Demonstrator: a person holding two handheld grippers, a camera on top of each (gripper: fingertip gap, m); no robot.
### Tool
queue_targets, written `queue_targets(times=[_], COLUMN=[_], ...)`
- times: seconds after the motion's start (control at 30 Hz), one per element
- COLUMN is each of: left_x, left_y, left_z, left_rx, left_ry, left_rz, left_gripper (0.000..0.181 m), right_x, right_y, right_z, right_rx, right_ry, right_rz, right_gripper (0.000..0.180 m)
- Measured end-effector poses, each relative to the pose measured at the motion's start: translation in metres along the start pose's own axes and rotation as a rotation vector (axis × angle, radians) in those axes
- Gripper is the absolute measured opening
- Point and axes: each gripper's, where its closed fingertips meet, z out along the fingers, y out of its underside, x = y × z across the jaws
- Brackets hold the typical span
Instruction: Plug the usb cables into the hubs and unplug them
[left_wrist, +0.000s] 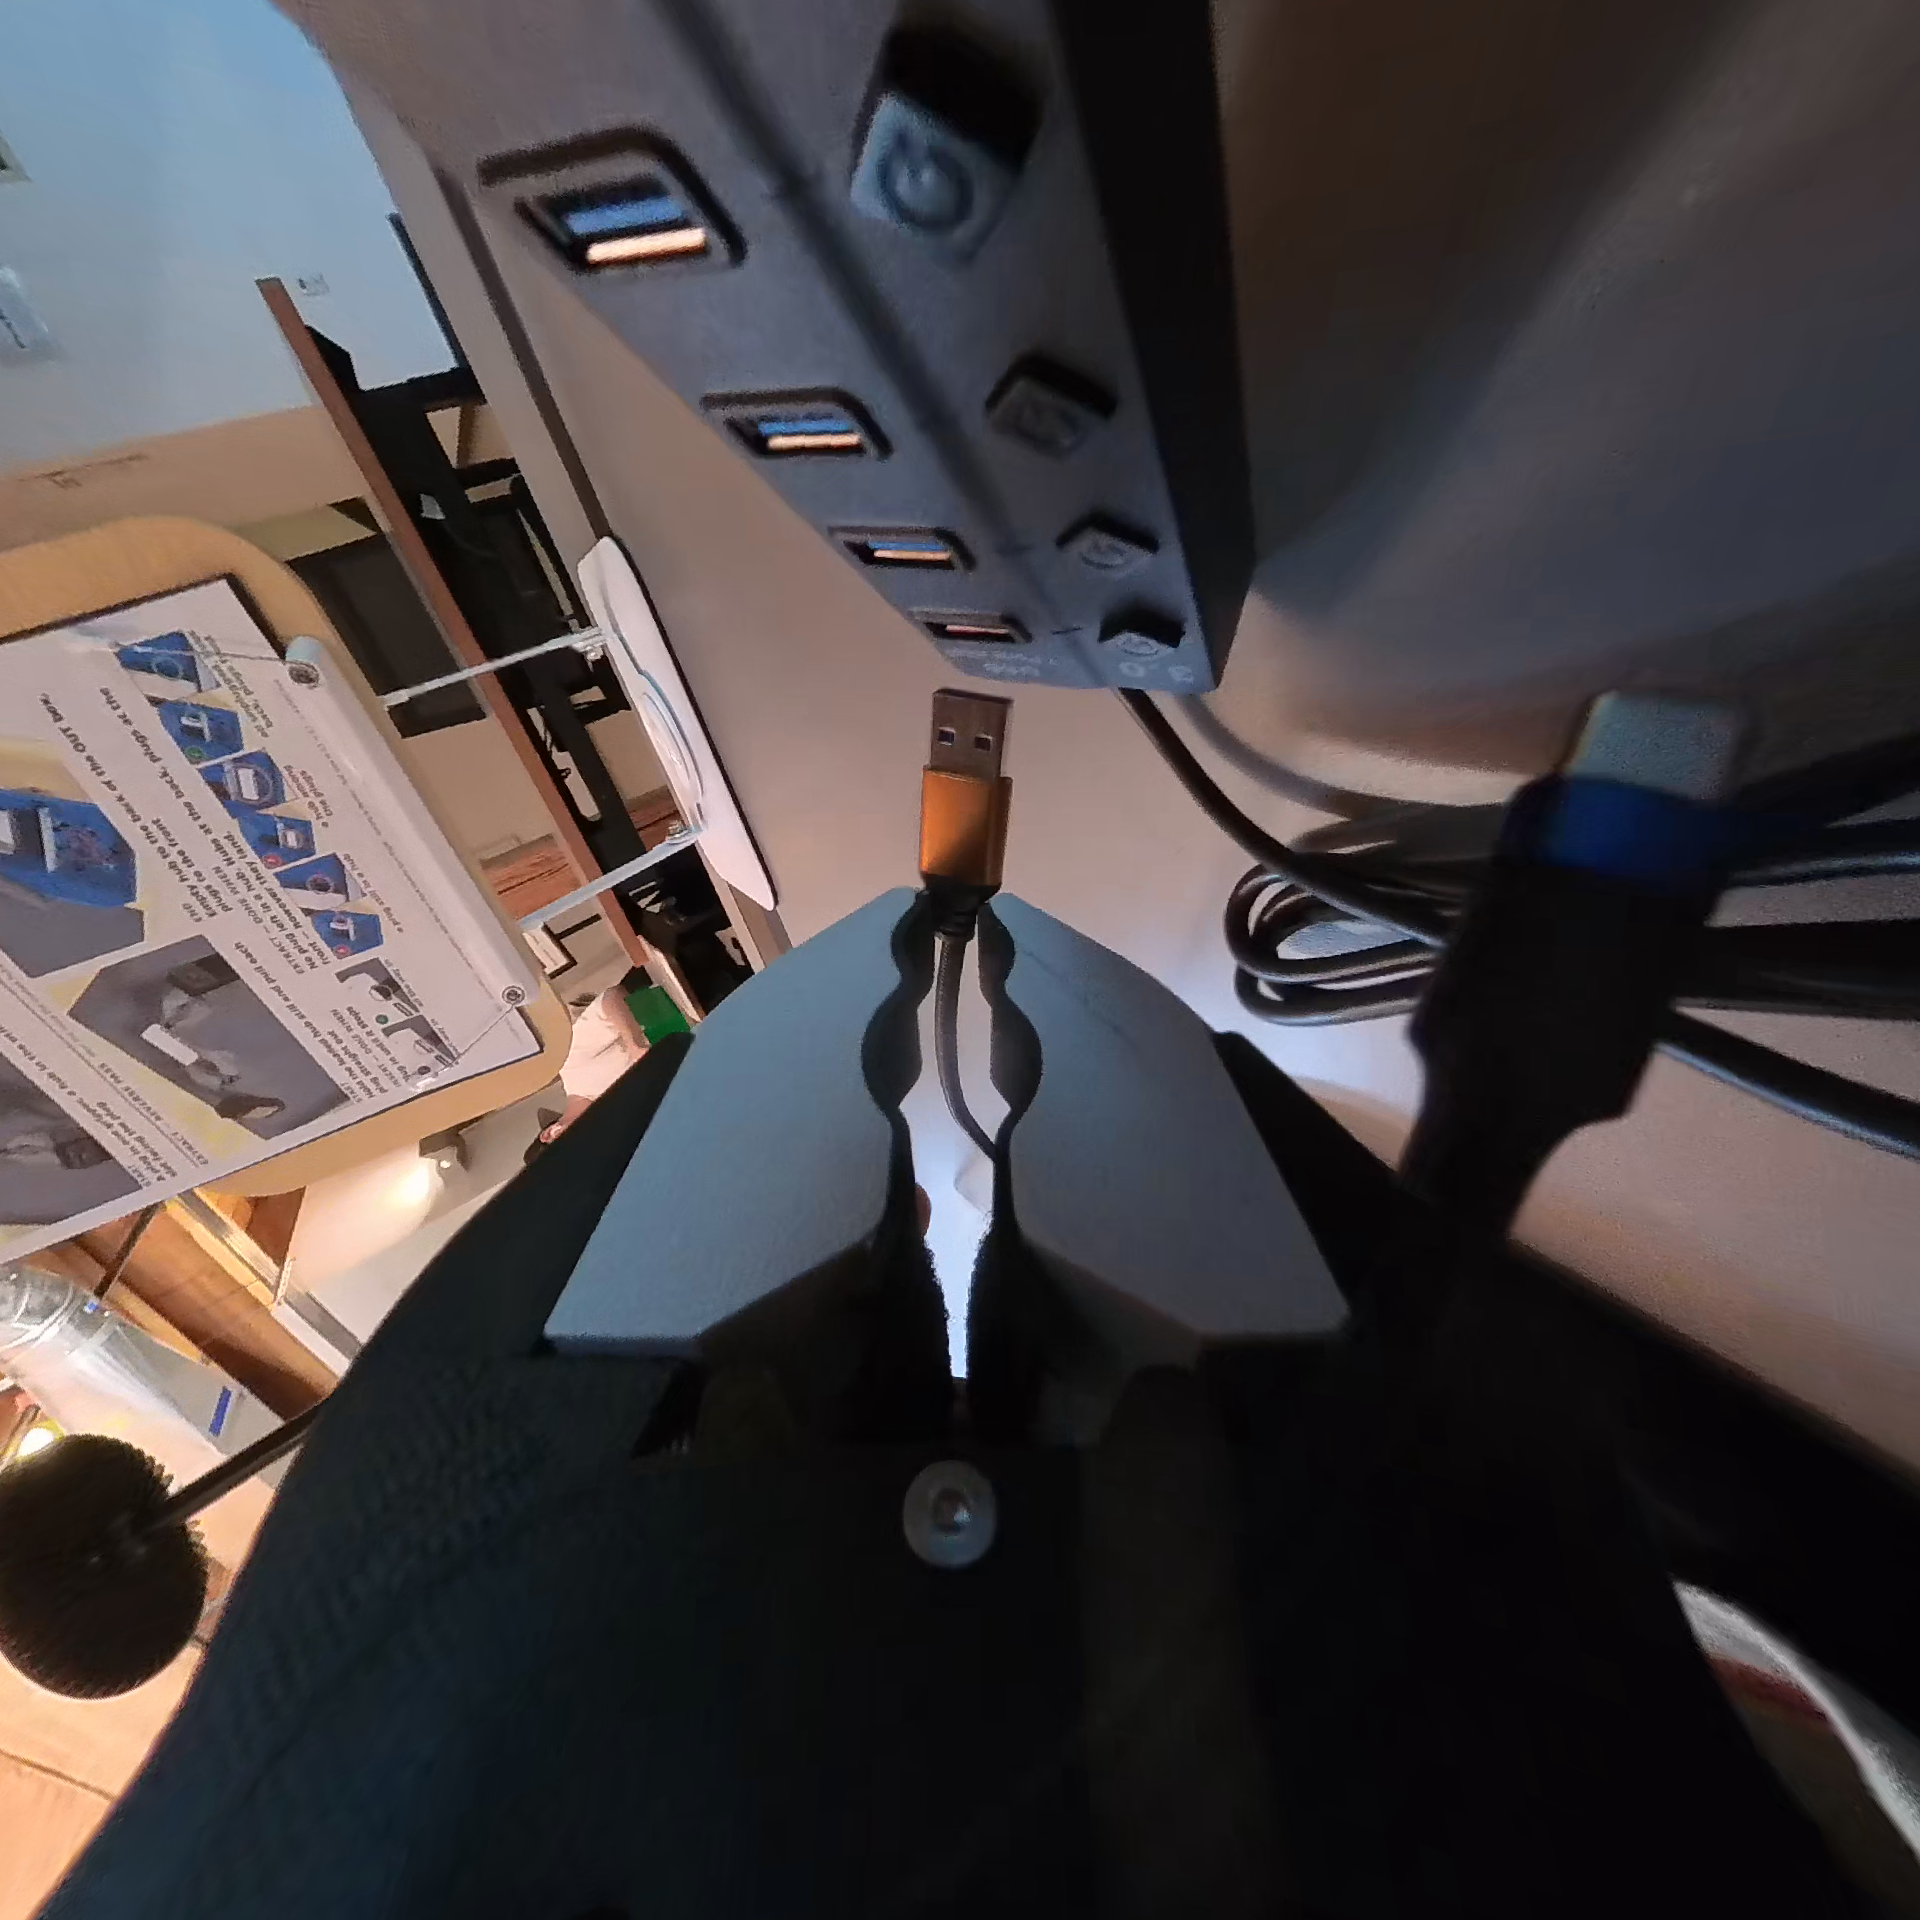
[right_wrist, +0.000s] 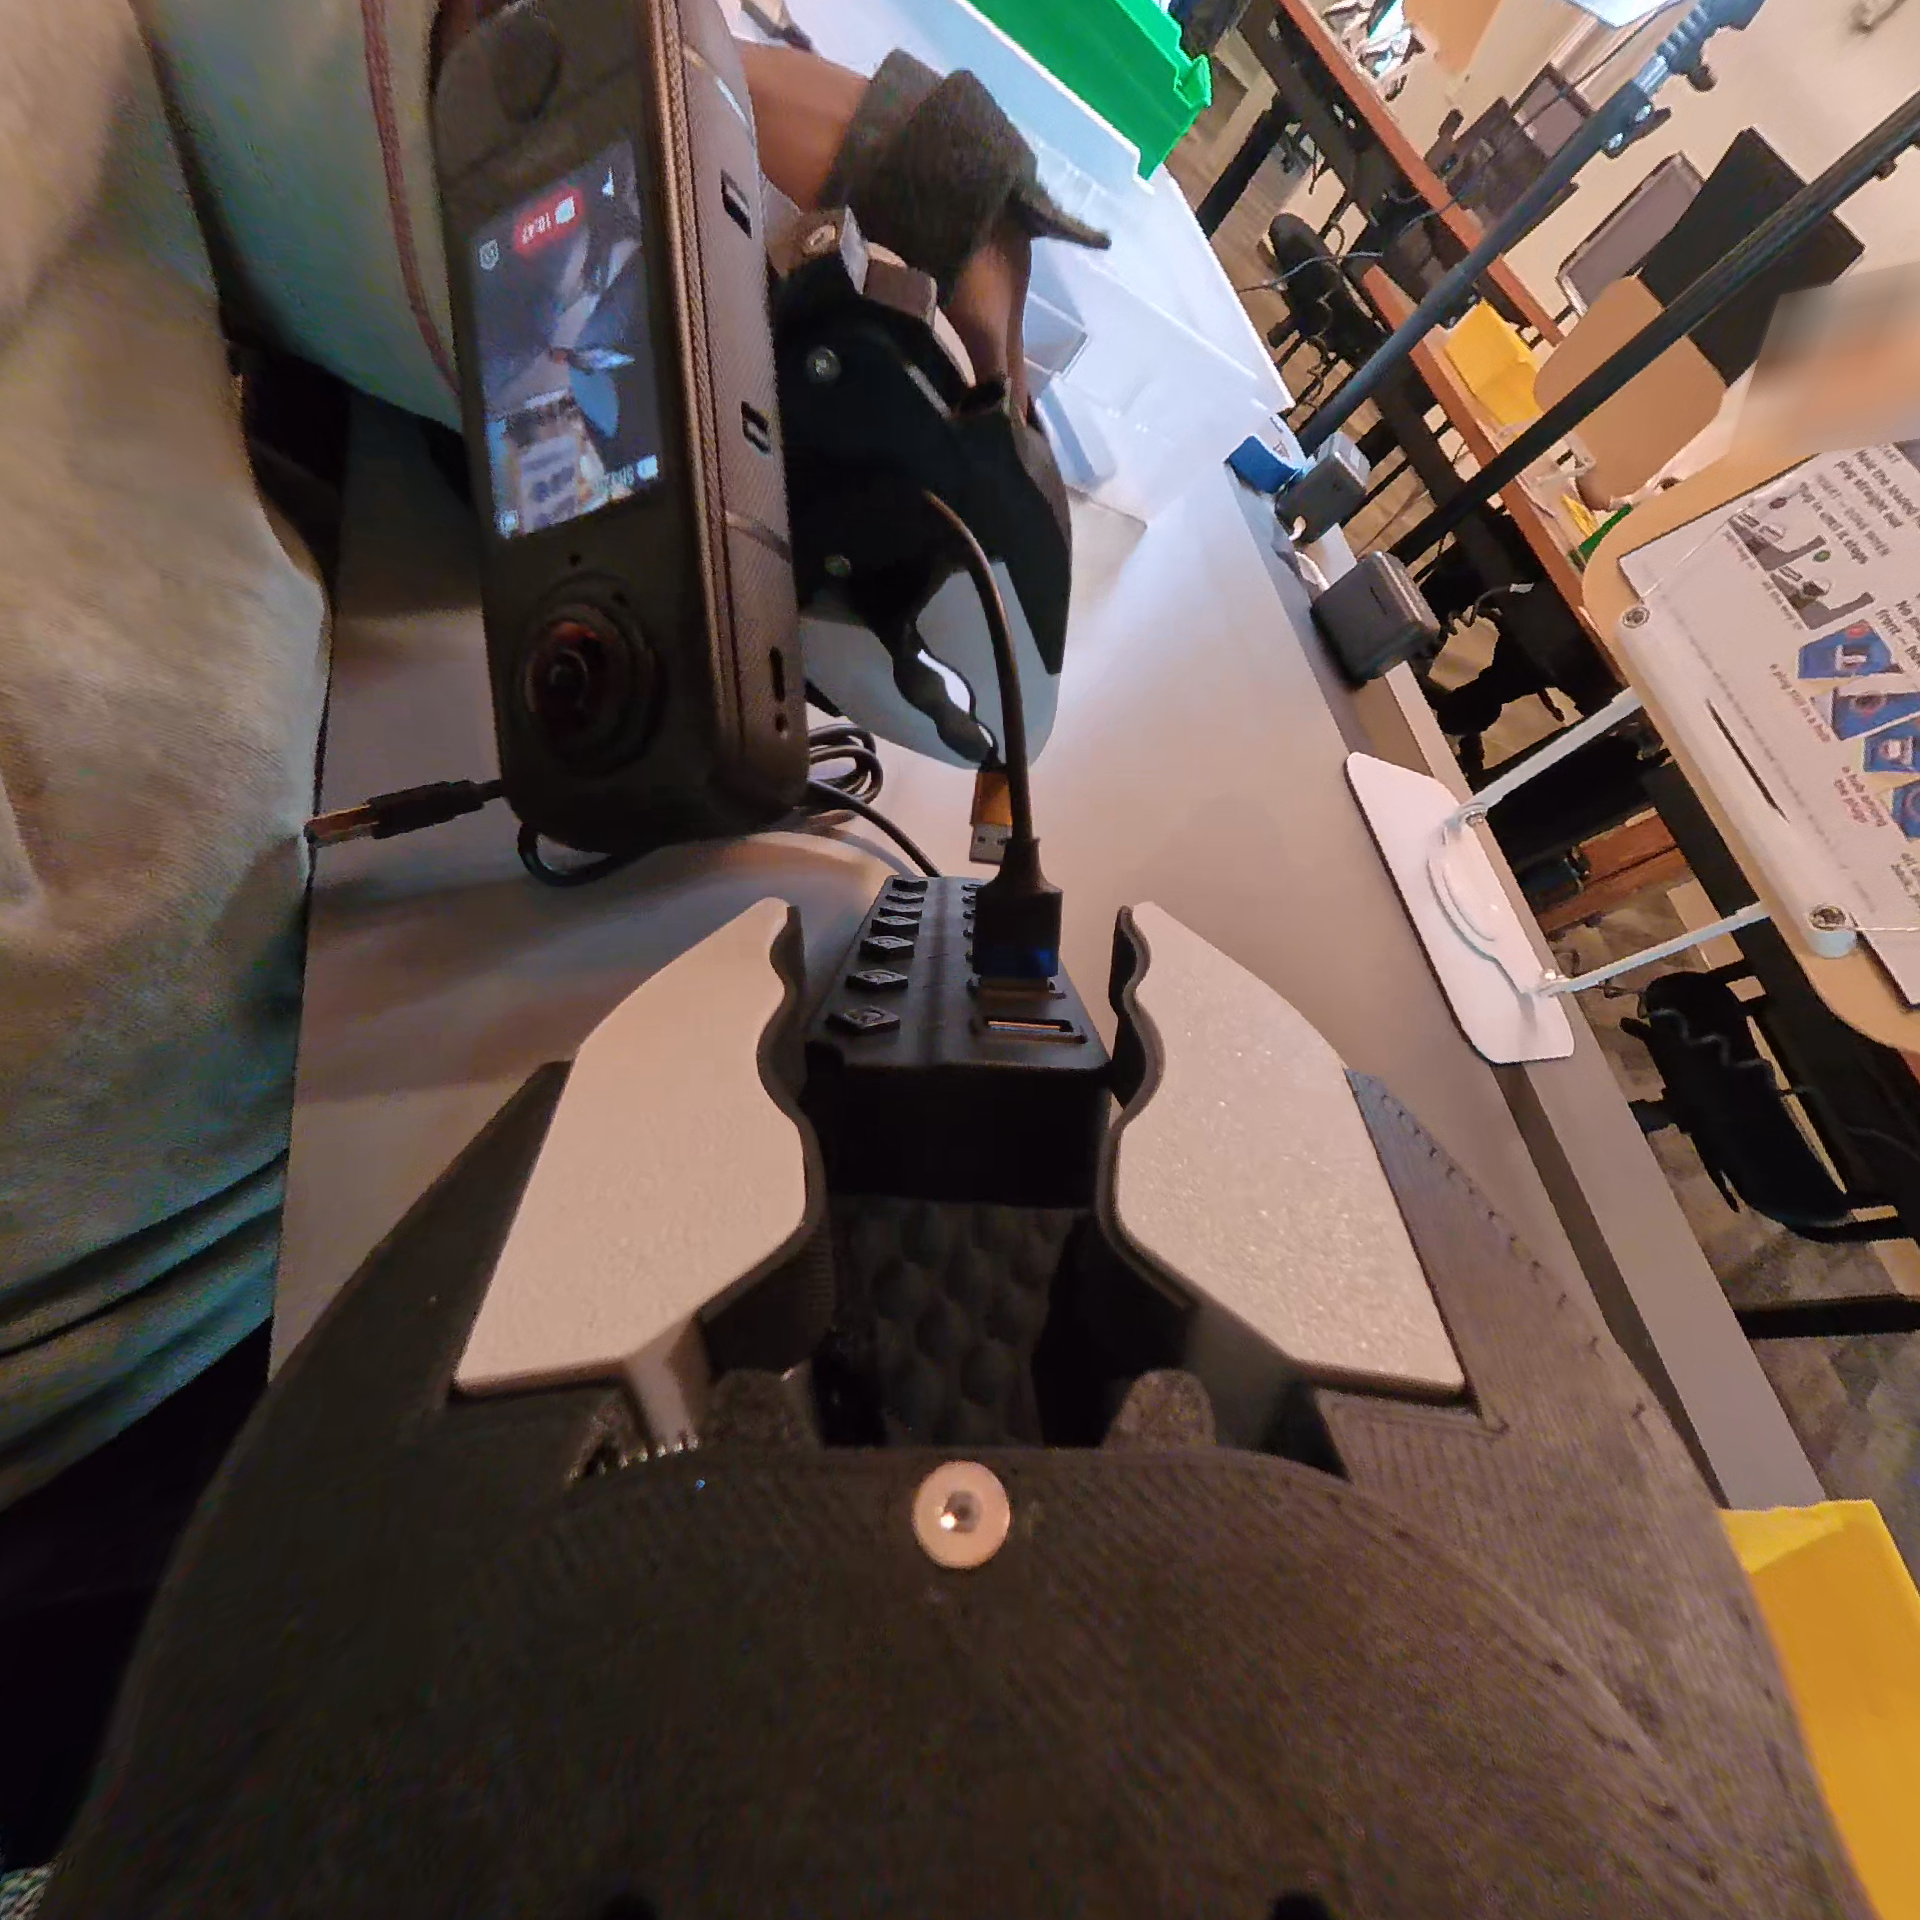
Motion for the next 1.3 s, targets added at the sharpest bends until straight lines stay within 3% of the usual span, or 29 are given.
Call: queue_targets(times=[0.67,0.8,0.97,1.1,1.2,1.27,1.3], left_x=[-0.003,0.002,-0.007,-0.034,-0.048,-0.05,-0.049], left_y=[-0.007,-0.013,-0.012,0.006,0.018,0.018,0.016], left_z=[0.002,0.0,-0.012,-0.029,-0.037,-0.041,-0.043], left_rx=[-0.006,0.17,0.463,0.567,0.496,0.428,0.407], left_ry=[-0.007,0.1,0.197,0.0,-0.219,-0.301,-0.313], left_rz=[0.018,-0.183,-0.534,-0.608,-0.486,-0.383,-0.34], left_gripper=[0.008,0.008,0.008,0.008,0.008,0.008,0.008], right_x=[0.001,0.002,-0.024,0.013,0.054,0.044,0.037], right_y=[-0.001,0.039,0.102,0.061,-0.018,-0.065,-0.075], right_z=[0.002,-0.009,-0.026,-0.044,-0.063,-0.056,-0.043], right_rx=[0.003,-0.101,-0.35,-0.191,0.133,0.308,0.304], right_ry=[0.005,-0.011,-0.165,0.062,0.349,0.289,0.23], right_rz=[0.005,0.143,0.388,0.292,0.081,0.059,0.061], right_gripper=[0.057,0.057,0.06,0.075,0.06,0.051,0.048])
